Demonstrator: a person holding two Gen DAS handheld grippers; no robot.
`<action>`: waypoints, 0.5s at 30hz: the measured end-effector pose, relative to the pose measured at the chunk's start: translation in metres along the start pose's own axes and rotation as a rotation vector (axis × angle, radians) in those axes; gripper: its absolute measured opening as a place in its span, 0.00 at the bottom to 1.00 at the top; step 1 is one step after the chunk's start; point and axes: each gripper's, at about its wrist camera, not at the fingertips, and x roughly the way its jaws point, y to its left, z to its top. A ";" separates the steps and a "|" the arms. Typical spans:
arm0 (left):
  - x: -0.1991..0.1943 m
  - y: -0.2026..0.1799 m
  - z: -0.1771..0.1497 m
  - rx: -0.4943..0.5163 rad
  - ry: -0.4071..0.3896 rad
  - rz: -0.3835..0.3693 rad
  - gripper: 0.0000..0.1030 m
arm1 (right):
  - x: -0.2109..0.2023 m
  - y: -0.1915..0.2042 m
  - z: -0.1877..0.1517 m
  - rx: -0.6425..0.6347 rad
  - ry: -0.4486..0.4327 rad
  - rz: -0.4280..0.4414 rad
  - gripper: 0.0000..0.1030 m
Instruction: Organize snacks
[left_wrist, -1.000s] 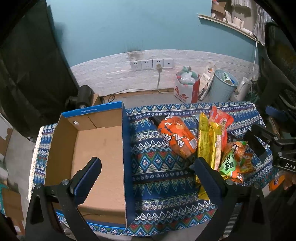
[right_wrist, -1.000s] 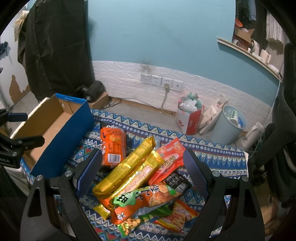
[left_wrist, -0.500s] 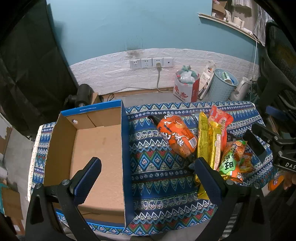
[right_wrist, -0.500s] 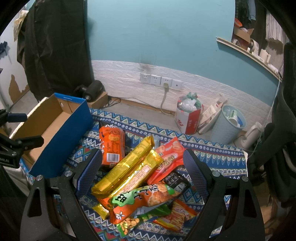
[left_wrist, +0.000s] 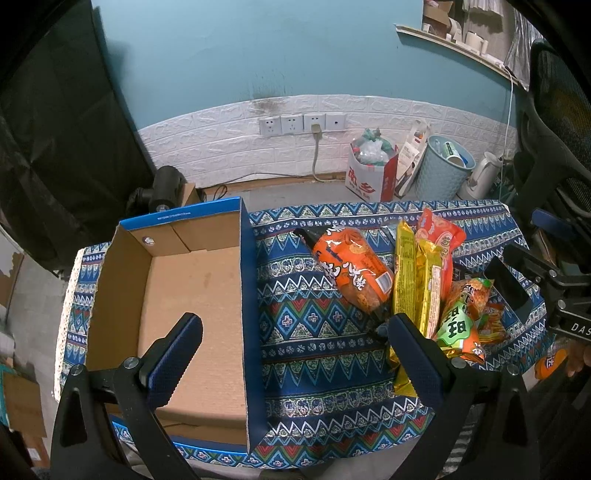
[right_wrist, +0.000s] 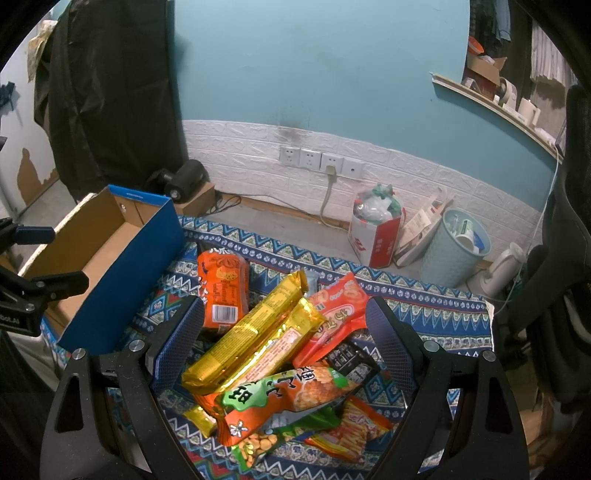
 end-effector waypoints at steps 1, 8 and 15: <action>0.000 0.000 -0.001 0.001 0.000 0.000 0.99 | 0.000 0.001 0.001 0.000 0.000 0.000 0.85; 0.000 0.000 0.000 0.000 0.000 0.000 0.99 | 0.000 0.001 0.001 0.000 0.002 0.000 0.85; 0.001 -0.002 -0.003 0.000 0.006 0.001 0.99 | 0.000 -0.002 -0.001 -0.001 0.003 0.000 0.85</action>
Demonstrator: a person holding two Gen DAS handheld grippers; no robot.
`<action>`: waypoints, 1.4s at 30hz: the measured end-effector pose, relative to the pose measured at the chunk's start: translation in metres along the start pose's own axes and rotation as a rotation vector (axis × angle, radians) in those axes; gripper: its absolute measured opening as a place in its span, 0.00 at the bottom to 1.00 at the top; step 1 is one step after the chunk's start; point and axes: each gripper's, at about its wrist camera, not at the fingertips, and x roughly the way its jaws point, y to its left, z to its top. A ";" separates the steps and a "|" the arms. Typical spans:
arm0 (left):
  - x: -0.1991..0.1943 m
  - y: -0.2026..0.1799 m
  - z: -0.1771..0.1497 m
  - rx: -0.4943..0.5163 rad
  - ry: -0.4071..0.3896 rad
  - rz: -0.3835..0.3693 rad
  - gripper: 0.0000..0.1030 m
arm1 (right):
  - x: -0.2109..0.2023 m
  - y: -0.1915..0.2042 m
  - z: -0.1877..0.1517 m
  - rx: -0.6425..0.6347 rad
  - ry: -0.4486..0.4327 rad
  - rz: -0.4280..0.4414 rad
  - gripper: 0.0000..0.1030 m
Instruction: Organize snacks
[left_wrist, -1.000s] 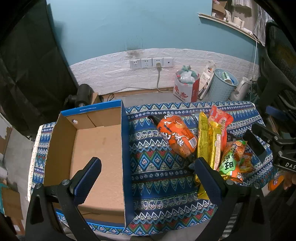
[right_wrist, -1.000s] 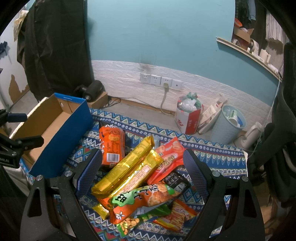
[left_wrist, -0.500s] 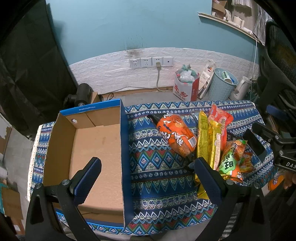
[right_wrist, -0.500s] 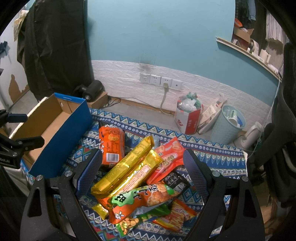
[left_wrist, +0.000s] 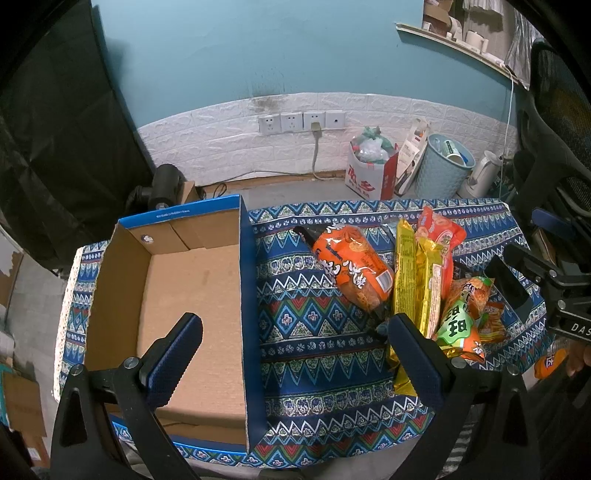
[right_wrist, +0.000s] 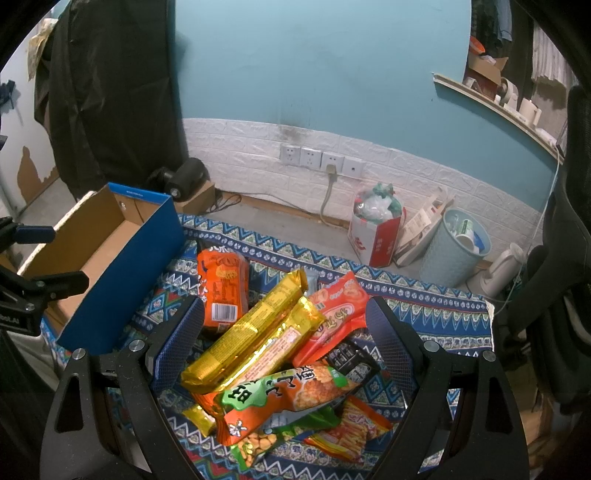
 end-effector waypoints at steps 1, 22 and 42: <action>0.000 0.000 0.000 0.000 0.001 0.000 0.99 | 0.000 0.001 0.001 0.001 0.000 0.000 0.85; 0.009 -0.002 0.003 0.000 0.032 -0.004 0.99 | 0.003 -0.004 -0.003 0.004 0.005 -0.001 0.85; 0.050 -0.016 0.002 0.022 0.114 0.001 0.99 | 0.022 -0.054 -0.027 0.121 0.118 -0.122 0.85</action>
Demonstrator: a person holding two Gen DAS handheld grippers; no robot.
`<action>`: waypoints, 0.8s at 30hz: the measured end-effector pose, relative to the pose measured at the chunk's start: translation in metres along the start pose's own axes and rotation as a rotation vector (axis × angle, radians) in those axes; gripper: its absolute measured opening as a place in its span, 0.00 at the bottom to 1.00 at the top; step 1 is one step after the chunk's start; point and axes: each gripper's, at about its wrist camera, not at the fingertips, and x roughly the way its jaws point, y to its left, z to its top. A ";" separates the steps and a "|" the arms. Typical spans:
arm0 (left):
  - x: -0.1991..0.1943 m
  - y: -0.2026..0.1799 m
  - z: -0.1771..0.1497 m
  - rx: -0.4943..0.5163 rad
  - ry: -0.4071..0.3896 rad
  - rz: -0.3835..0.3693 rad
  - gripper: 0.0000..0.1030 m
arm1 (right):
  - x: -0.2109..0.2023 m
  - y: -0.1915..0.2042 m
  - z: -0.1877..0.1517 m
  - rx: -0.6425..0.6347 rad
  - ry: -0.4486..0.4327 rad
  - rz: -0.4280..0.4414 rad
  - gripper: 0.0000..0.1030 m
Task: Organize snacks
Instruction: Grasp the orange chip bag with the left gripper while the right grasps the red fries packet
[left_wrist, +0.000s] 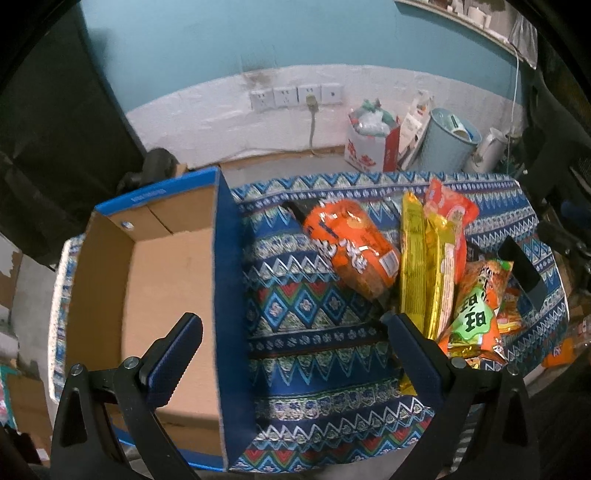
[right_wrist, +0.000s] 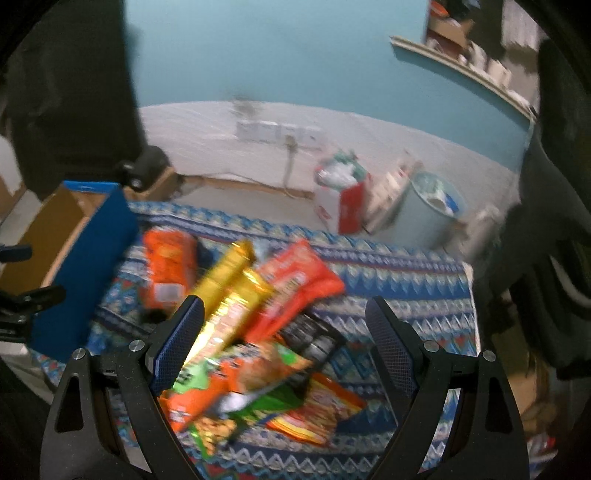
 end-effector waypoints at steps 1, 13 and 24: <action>0.004 -0.001 -0.001 0.000 0.009 -0.005 0.99 | 0.004 -0.006 -0.003 0.015 0.019 -0.008 0.85; 0.046 -0.022 -0.011 0.034 0.121 0.007 0.99 | 0.058 -0.049 -0.051 0.166 0.276 -0.045 0.85; 0.061 -0.030 -0.008 0.032 0.163 0.014 0.99 | 0.100 -0.050 -0.094 0.124 0.476 -0.068 0.85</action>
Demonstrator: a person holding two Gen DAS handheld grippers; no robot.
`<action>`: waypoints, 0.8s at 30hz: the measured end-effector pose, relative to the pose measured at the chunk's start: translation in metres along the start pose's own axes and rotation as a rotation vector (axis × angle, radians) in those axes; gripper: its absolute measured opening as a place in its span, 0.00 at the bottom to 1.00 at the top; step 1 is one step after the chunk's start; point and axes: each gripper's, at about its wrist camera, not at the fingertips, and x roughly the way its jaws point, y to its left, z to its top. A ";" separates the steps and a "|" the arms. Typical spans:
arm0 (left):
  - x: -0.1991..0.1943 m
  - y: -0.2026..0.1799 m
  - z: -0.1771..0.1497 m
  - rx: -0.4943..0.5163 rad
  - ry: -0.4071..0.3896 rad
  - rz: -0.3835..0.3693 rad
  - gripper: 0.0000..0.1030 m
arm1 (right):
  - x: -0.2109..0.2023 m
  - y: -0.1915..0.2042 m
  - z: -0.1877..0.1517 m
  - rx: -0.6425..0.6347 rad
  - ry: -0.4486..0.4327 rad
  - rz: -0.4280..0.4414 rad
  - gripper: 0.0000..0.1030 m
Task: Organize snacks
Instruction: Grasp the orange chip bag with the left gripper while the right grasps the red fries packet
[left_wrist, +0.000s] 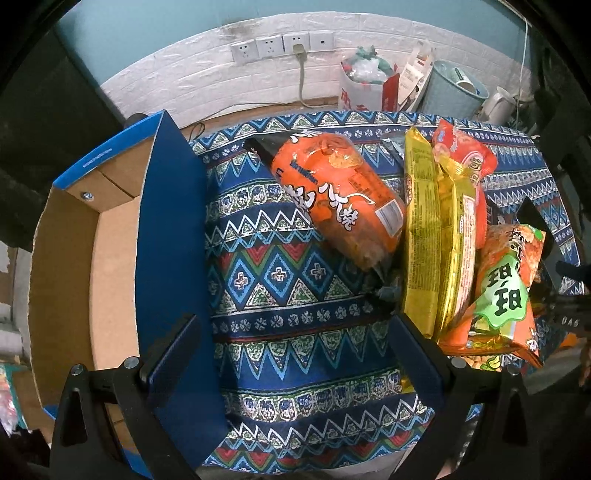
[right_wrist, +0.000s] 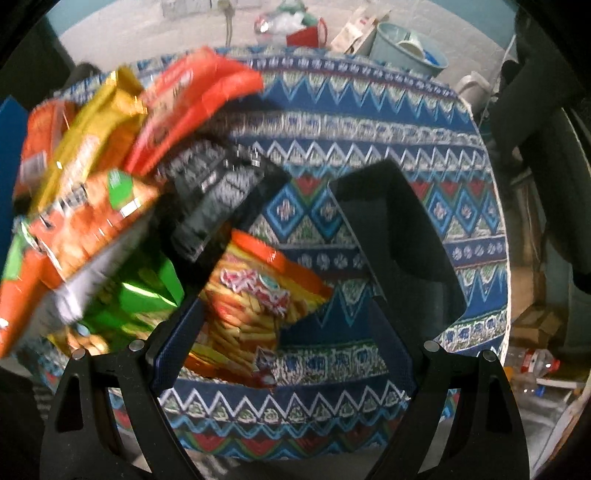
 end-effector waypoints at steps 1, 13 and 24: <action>0.001 0.000 0.001 0.000 0.001 0.001 0.99 | 0.002 0.000 -0.001 -0.004 0.006 -0.005 0.85; 0.015 -0.006 0.021 -0.032 0.026 -0.029 0.99 | 0.004 -0.024 0.010 0.104 -0.044 0.059 0.85; 0.029 -0.003 0.058 -0.153 0.046 -0.097 0.99 | 0.051 -0.017 0.024 0.074 0.041 0.057 0.59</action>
